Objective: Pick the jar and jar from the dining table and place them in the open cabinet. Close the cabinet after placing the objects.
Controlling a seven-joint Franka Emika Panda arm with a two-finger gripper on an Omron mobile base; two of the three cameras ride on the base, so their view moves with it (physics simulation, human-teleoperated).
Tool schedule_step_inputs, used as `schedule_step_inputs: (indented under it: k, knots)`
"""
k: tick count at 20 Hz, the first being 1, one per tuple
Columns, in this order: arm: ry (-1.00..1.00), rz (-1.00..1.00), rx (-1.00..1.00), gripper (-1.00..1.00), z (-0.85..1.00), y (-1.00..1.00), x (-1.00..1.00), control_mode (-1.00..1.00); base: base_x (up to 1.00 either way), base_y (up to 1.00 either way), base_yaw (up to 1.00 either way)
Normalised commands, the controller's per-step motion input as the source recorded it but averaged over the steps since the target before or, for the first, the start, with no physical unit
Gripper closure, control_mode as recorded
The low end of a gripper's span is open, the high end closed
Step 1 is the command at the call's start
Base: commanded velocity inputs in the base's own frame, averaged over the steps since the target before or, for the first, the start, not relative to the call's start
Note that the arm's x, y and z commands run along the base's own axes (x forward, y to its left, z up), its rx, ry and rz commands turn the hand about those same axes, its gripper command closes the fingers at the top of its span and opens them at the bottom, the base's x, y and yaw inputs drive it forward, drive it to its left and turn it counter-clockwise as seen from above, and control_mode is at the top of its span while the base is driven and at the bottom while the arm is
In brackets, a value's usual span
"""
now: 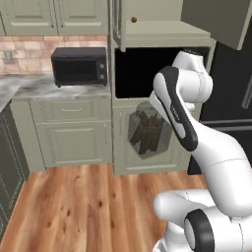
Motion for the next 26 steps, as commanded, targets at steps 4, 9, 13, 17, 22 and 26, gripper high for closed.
schedule_step_inputs:
  k: [4, 9, 13, 17, 22, 26]
  knots:
    - [0.00, 0.00, 0.00, 1.00, 0.00, 0.00, 0.00, 1.00, 0.38, -0.69, -0.07]
    - [0.00, 0.00, 0.00, 1.00, 0.00, 0.00, 0.00, 1.00, 0.50, -0.29, -0.06]
    - [0.00, 0.00, 0.00, 1.00, 0.00, 0.00, 0.00, 1.00, 0.59, -0.07, -0.05]
    - [0.00, 0.00, 0.00, 1.00, 0.00, 0.00, 0.00, 1.00, 0.51, -0.22, -0.07]
    - [0.00, 0.00, 0.00, 1.00, 0.00, 0.00, 0.00, 1.00, 0.39, -0.37, -0.09]
    - [0.00, 0.00, 0.00, 1.00, 0.00, 0.00, 0.00, 1.00, 0.42, -0.17, -0.10]
